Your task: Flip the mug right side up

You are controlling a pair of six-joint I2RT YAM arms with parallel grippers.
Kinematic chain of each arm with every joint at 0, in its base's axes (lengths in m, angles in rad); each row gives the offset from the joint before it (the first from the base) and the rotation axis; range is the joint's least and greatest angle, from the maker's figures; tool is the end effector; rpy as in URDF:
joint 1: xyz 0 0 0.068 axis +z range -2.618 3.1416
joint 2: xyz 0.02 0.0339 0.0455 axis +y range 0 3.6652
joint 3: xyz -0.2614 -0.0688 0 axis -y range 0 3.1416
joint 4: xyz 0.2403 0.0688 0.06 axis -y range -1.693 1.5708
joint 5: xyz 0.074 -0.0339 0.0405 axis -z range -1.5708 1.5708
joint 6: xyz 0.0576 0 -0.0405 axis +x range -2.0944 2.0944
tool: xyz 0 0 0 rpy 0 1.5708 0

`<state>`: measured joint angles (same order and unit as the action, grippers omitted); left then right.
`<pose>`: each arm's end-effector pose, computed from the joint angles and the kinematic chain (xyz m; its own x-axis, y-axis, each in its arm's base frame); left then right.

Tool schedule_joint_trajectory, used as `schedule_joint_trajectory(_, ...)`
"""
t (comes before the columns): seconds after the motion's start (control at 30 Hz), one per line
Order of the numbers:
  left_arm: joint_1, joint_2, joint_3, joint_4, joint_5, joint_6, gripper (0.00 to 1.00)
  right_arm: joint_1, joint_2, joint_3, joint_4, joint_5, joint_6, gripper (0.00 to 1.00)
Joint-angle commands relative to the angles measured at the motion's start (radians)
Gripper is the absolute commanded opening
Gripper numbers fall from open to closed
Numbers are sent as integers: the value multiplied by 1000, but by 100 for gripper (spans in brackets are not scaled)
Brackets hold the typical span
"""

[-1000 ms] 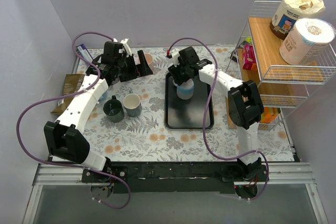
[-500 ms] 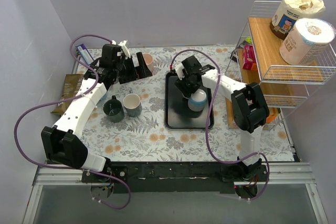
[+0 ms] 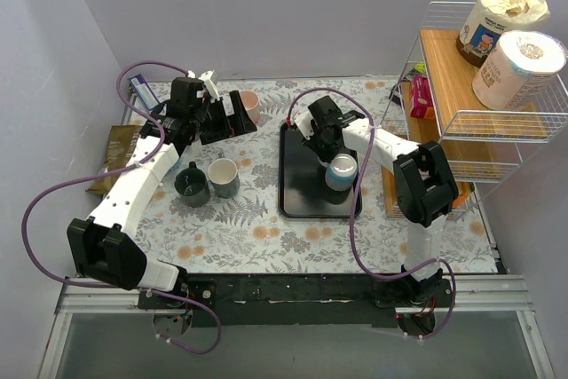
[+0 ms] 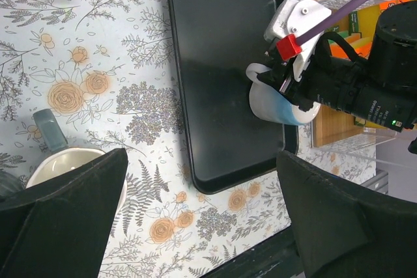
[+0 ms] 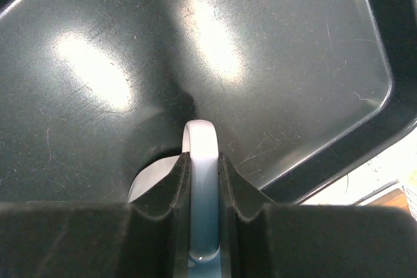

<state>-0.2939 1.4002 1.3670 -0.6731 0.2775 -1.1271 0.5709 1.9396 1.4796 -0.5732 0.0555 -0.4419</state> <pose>0.2981 -0.1067 0.3391 -0.6985 -0.6961 -0.1660 -0.3558 0.5390 -0.7634 0.3581 0.2262 0.1914 -0.4328 -0.7854 -0.4425 -0.7752 0.5748 -0.2621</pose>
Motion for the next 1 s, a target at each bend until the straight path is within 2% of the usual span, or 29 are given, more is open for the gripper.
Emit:
schedule_joint_trajectory(0.0,2,-60,-9,3,8,-2,98,-3,-34,42,-10,-6,-12,1)
schedule_joint_trajectory(0.3,2,-67,-19,12,31,-14,98,-3,-77,33,6,-46,37,1)
schedule_joint_trajectory(0.63,2,-87,-37,56,98,-42,98,-22,-258,-68,193,-186,185,1)
schedule_joint_trajectory(0.77,2,-104,-55,107,173,-40,98,-42,-338,-97,251,-334,251,1)
schedule_joint_trajectory(0.97,1,-162,-129,285,412,-49,98,-49,-450,-122,338,-572,396,1)
